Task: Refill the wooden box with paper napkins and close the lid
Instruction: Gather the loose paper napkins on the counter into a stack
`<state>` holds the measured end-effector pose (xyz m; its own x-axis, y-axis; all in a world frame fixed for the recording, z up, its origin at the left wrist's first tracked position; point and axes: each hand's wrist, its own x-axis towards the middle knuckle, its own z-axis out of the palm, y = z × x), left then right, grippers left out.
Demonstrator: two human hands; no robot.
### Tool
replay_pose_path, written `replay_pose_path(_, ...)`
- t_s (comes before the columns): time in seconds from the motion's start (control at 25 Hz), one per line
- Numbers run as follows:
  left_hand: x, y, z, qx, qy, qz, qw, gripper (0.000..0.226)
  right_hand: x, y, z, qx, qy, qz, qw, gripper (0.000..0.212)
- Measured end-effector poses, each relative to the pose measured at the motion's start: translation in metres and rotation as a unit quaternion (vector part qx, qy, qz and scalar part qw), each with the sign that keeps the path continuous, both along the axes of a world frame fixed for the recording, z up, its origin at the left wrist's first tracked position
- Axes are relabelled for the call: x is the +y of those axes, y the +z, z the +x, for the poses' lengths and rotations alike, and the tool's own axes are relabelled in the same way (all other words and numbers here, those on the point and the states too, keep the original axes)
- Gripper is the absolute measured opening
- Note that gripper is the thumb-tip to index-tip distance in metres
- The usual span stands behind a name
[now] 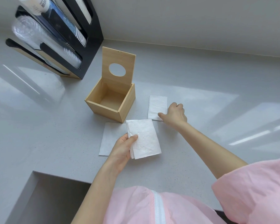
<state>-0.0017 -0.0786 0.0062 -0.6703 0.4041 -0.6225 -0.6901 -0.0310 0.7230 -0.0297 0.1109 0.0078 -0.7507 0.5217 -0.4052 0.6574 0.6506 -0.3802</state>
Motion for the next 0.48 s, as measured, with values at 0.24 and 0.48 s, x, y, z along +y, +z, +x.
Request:
replay_pose_path(0.24, -0.003, 0.001, -0.001, 0.003, -0.002, -0.010, 1.000, 0.019, -0.008, -0.009, -0.002, 0.021, -0.030, -0.014, 0.999, 0.040)
replay_pose_path(0.48, -0.006, 0.004, -0.001, 0.009, -0.006, -0.016, 1.000, 0.019, -0.007, -0.017, 0.005, 0.062, -0.041, -0.054, 0.996, 0.024)
